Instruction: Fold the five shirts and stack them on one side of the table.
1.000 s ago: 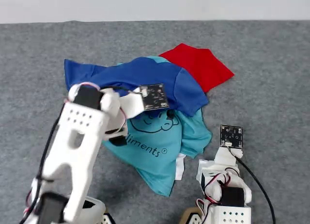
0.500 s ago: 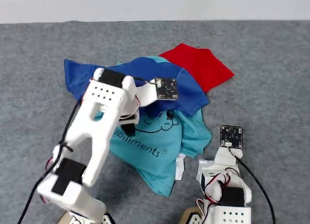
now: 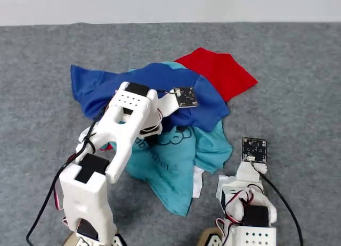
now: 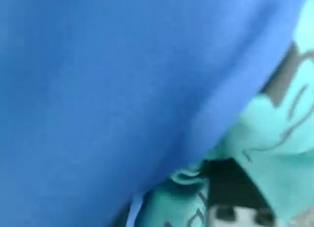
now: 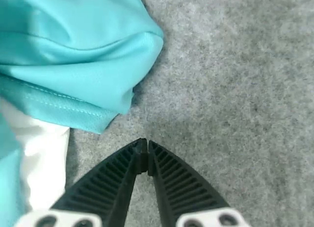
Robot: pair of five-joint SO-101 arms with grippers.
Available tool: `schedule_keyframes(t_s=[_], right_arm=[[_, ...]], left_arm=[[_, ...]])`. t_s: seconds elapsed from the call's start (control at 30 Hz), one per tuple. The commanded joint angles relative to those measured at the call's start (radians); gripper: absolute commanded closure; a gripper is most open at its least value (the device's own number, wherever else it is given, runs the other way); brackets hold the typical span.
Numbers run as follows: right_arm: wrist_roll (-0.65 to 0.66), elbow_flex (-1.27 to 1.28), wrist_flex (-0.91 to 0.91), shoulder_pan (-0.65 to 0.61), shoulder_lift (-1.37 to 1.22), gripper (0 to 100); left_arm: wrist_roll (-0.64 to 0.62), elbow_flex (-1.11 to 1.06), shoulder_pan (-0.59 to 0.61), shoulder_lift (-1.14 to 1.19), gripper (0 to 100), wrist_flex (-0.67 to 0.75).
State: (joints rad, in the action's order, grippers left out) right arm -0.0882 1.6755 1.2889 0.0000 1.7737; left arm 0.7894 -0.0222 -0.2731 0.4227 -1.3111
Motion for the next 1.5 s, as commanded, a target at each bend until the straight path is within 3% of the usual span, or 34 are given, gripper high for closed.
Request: schedule_keyframes(t_s=[0.0, 0.17, 0.37, 0.7, 1.07, 1.3, 1.47], right_arm=[[0.008, 0.009, 0.004, 0.002, 0.015, 98.9], [0.008, 0.009, 0.004, 0.002, 0.015, 98.9], [0.008, 0.009, 0.004, 0.002, 0.015, 98.9], [0.008, 0.009, 0.004, 0.002, 0.015, 98.9], [0.008, 0.009, 0.004, 0.002, 0.015, 98.9], [0.008, 0.009, 0.004, 0.002, 0.015, 98.9], [0.008, 0.009, 0.004, 0.002, 0.015, 98.9]], left_arm=[[-0.012, 0.03, 0.002, -0.008, 99, 0.031], [-0.054, 0.028, 0.057, -0.103, 100, -0.011], [-0.121, 0.028, 0.219, -0.362, 100, -0.014], [-0.123, 0.028, 0.459, -0.727, 100, 0.008], [-0.123, 0.018, 0.85, -0.864, 100, 0.192], [-0.124, -0.048, 1.117, -0.781, 100, 0.468], [-0.124, -0.062, 1.203, -0.667, 100, 0.569]])
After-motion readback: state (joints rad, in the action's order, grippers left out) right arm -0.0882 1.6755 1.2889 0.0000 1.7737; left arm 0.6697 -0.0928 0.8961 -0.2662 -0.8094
